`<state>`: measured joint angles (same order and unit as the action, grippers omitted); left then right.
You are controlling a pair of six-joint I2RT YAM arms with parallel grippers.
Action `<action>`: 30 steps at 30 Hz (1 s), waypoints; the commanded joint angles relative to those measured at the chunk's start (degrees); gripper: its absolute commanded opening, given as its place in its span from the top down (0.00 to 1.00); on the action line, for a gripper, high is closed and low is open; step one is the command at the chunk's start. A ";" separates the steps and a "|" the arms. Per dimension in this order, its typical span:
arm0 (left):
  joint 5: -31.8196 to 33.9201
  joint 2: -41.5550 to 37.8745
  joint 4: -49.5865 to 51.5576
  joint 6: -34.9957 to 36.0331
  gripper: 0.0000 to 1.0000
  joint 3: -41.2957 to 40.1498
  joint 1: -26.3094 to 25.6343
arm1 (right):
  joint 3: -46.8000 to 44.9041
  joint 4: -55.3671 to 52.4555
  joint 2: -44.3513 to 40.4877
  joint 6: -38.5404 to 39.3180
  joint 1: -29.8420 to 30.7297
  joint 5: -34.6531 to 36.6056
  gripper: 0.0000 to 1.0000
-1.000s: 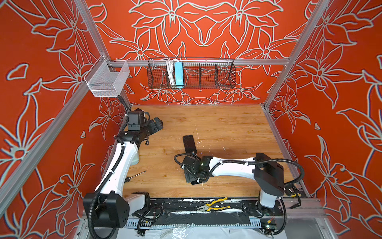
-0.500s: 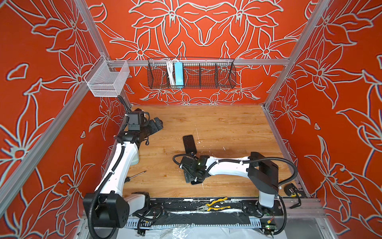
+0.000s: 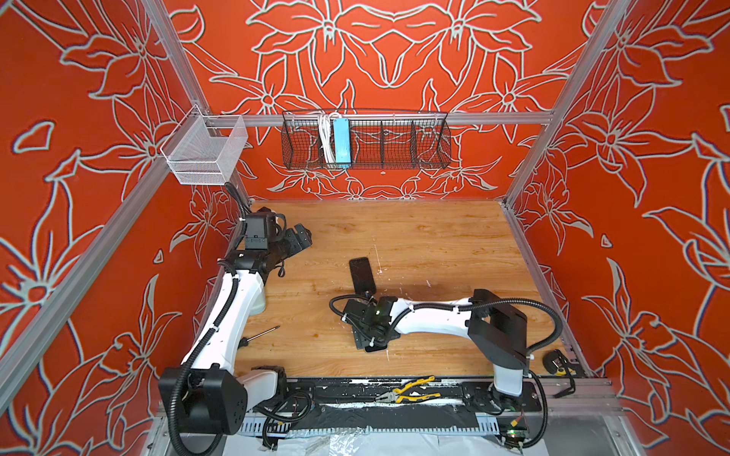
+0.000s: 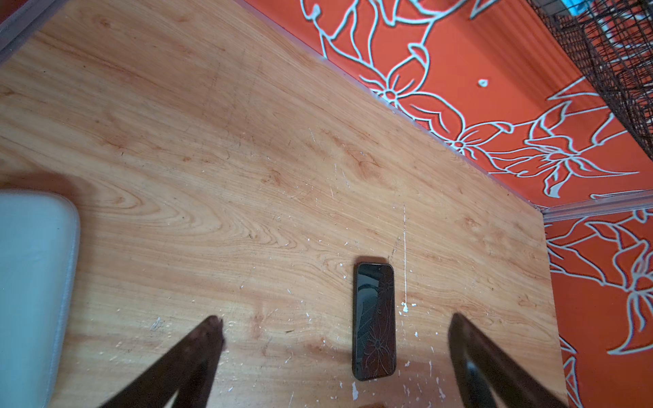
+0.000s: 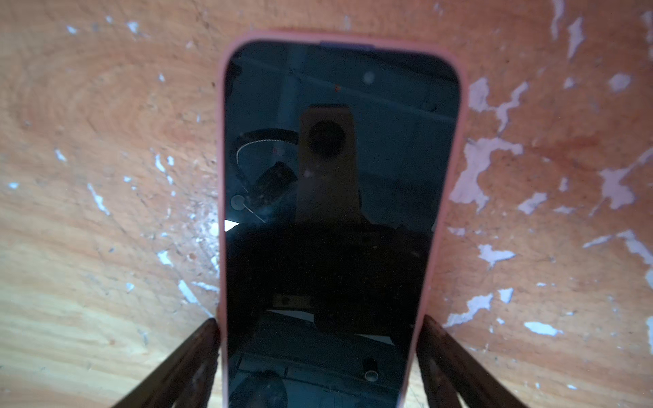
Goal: Take the phone out of the phone case
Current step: Pick up the phone from the center of the table.
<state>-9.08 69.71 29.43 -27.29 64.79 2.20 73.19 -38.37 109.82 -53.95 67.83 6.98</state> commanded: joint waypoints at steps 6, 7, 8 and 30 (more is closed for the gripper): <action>0.03 0.01 -0.43 -0.66 0.03 -0.59 0.18 | -1.42 -0.01 1.36 -2.39 -0.77 -1.27 0.12; 0.06 0.05 -0.45 -0.70 0.03 -0.63 0.19 | -1.63 0.21 1.36 -2.39 -0.73 -1.43 0.12; 0.04 -0.01 -0.47 -0.72 0.03 -0.63 0.20 | -1.87 0.52 1.36 -2.41 -0.81 -1.68 0.12; -0.02 -0.10 -0.51 -0.57 0.03 -0.63 0.18 | -3.48 2.05 -0.61 -1.87 -1.03 -0.75 0.28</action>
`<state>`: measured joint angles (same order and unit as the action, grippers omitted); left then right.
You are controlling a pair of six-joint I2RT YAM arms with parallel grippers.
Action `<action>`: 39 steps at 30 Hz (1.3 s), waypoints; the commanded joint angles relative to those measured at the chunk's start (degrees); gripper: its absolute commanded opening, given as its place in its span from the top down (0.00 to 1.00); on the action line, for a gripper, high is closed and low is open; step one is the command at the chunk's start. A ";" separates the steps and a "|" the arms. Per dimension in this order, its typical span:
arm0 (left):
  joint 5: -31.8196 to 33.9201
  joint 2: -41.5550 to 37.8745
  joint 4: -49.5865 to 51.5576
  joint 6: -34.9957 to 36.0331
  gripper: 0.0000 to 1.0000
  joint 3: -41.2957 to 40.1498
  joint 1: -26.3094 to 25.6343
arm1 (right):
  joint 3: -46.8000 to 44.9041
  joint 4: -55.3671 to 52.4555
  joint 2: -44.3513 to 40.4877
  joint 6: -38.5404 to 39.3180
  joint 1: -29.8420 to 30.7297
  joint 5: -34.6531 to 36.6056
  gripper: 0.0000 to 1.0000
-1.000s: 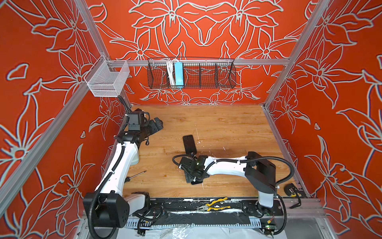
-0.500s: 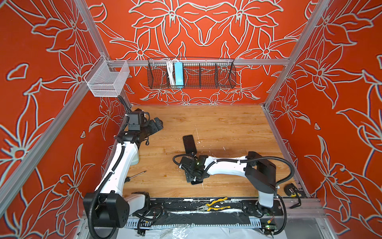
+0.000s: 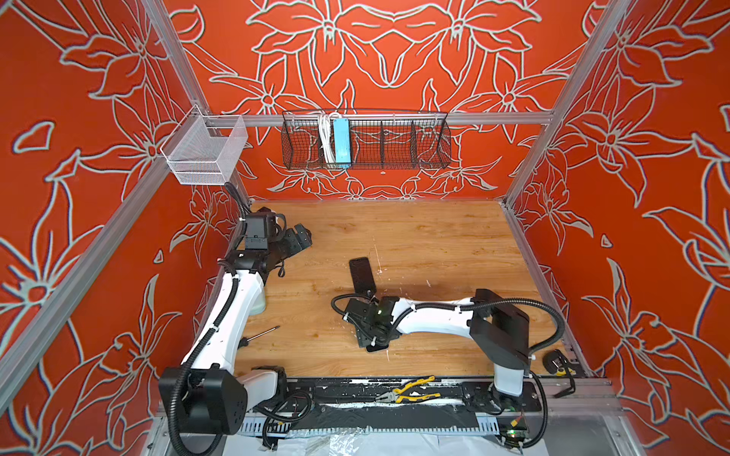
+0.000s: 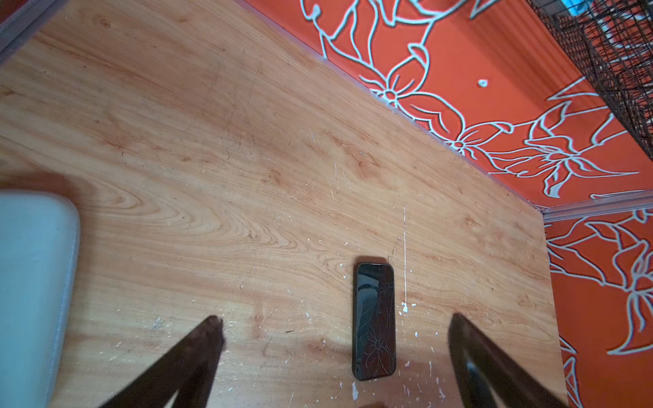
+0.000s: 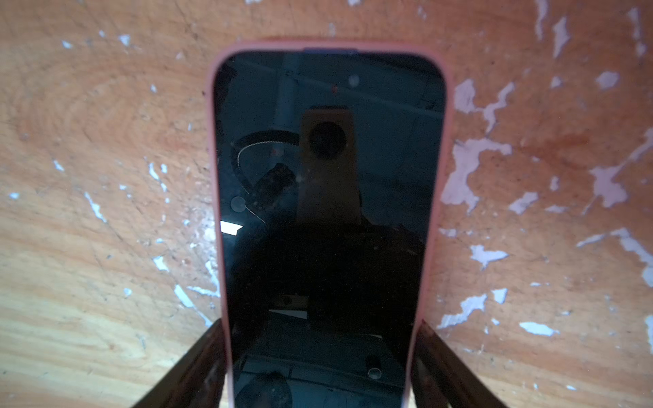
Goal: Take the phone out of the phone case
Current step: Pick up the phone from the center of the table.
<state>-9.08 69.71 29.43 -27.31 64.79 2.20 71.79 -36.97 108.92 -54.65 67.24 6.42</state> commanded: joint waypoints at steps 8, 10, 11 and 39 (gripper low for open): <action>-0.17 -0.09 -0.49 -0.68 0.03 -0.72 0.26 | -2.76 0.80 -1.97 -0.72 -0.96 1.77 0.32; -0.29 -0.08 -0.40 -0.73 0.03 -0.64 0.21 | -3.35 1.57 -2.82 -0.37 -1.05 2.45 0.33; -0.39 -0.10 -0.50 -0.82 0.03 -0.69 0.22 | -3.56 1.80 -3.20 -0.33 -1.07 2.61 0.33; -24.14 -7.86 -6.01 -22.08 0.03 -17.10 -1.48 | -4.64 5.54 -9.52 7.60 -3.50 2.35 0.37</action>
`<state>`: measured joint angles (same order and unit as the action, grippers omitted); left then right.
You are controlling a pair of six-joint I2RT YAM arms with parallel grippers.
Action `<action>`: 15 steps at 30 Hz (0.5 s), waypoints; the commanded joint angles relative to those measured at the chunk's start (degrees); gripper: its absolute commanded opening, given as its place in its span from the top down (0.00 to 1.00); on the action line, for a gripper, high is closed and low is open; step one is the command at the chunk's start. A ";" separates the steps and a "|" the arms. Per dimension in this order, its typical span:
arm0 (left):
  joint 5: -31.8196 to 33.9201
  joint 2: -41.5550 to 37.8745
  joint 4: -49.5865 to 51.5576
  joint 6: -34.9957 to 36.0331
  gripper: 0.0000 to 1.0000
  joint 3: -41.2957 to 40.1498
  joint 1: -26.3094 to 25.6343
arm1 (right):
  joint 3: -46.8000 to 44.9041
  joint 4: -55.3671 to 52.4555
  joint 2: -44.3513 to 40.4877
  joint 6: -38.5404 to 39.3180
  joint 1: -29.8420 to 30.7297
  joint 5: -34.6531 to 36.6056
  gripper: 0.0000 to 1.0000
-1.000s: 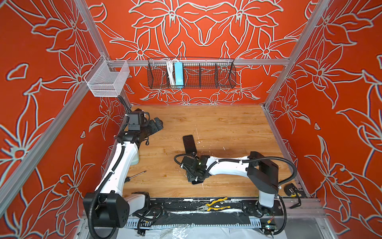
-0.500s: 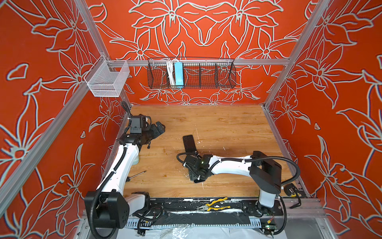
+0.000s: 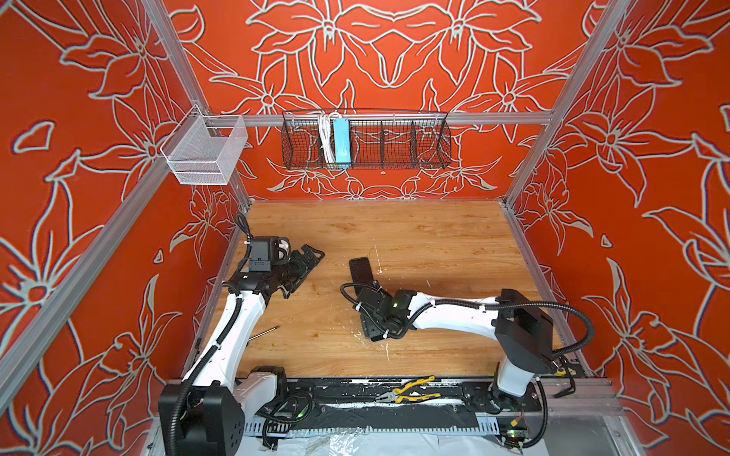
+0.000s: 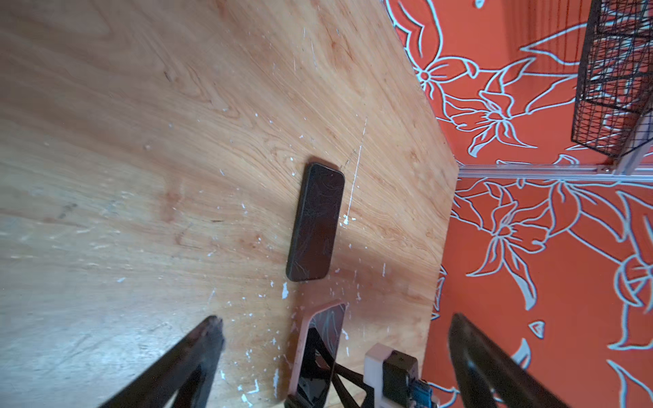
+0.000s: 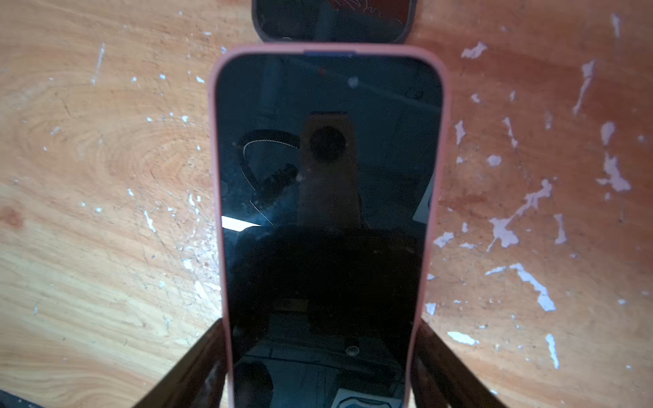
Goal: Take the phone out of the phone case
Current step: Pick up the phone from the center of the table.
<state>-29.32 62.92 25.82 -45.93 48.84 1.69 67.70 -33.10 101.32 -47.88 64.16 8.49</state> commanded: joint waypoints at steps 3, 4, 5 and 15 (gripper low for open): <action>-2.09 -1.99 -2.54 -4.01 0.03 -2.74 -2.74 | -0.76 2.22 -2.39 1.00 -0.89 -0.21 0.37; -2.18 -2.22 -3.45 -4.38 0.03 -3.56 -3.34 | -0.97 2.62 -2.68 1.09 -1.04 -0.39 0.38; -2.31 -2.27 -4.39 -4.71 0.02 -4.28 -3.89 | -1.20 2.97 -3.00 1.22 -1.23 -0.68 0.38; -4.08 2.17 -10.32 -6.69 0.01 -6.54 -10.96 | -1.20 4.09 -5.93 3.18 -3.11 -3.41 0.38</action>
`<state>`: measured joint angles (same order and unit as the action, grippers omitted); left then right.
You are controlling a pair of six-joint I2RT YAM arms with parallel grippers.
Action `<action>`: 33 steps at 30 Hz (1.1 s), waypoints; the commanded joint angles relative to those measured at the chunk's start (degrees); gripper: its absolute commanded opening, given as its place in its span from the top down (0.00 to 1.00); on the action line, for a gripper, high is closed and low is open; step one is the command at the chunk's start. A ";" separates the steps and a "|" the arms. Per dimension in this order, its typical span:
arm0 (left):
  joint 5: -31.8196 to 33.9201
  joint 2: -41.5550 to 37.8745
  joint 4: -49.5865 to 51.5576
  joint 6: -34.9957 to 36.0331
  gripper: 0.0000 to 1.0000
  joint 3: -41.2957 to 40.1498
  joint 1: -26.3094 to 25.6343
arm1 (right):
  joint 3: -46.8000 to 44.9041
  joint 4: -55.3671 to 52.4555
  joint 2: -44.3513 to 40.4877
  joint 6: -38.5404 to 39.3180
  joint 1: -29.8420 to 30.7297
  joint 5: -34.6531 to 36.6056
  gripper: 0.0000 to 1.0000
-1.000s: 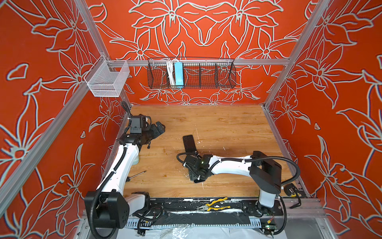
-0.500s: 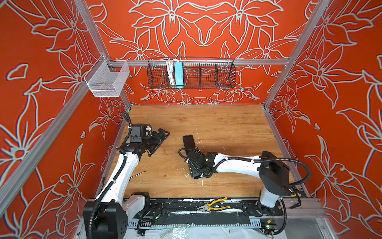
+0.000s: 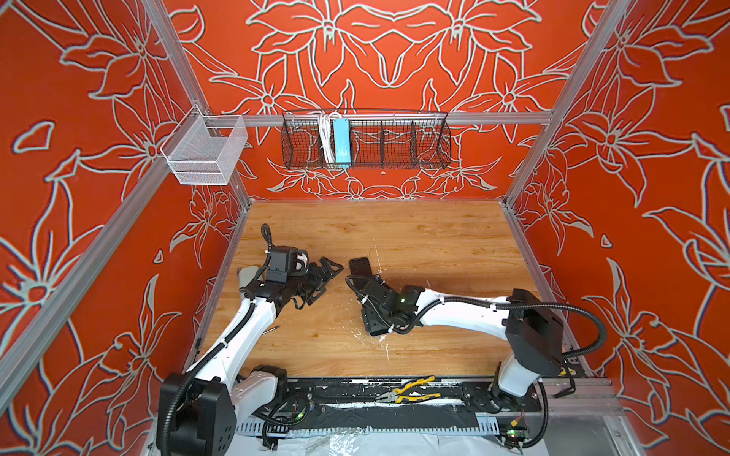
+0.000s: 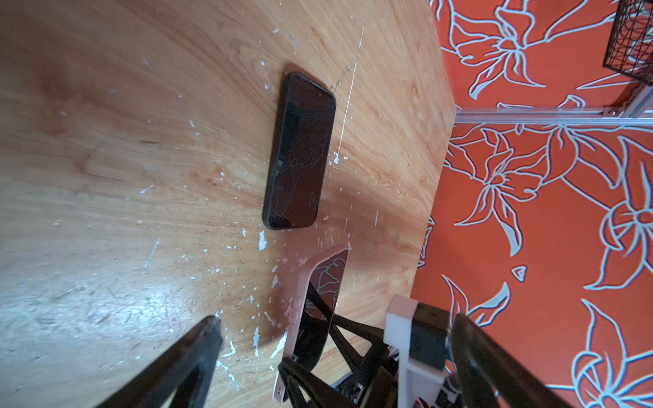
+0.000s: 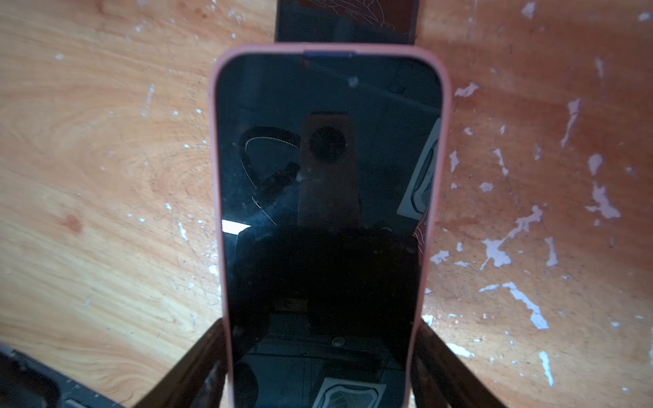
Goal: Take the phone out of the phone case
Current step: Pick up the phone from the center of the table.
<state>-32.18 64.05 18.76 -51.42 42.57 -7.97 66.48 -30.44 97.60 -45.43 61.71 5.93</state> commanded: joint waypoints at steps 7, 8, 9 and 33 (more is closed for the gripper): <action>-2.88 3.63 -12.11 -5.00 0.10 -4.76 -2.88 | 0.47 2.30 -3.54 1.73 -1.92 -2.55 0.38; -2.88 4.07 -12.51 -5.01 0.11 -4.81 -3.17 | 0.65 2.27 -3.64 1.98 -2.10 -2.76 0.38; -2.97 4.42 -13.00 -4.93 0.12 -4.82 -3.51 | 0.88 2.31 -3.80 2.17 -2.39 -3.14 0.38; -3.23 14.39 -20.05 -1.64 0.42 -2.77 -9.99 | 3.47 4.94 -4.28 4.23 -4.85 -7.95 0.38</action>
<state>-34.72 77.54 0.78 -53.43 38.35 -17.45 67.79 -27.33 95.33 -41.52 57.45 -1.61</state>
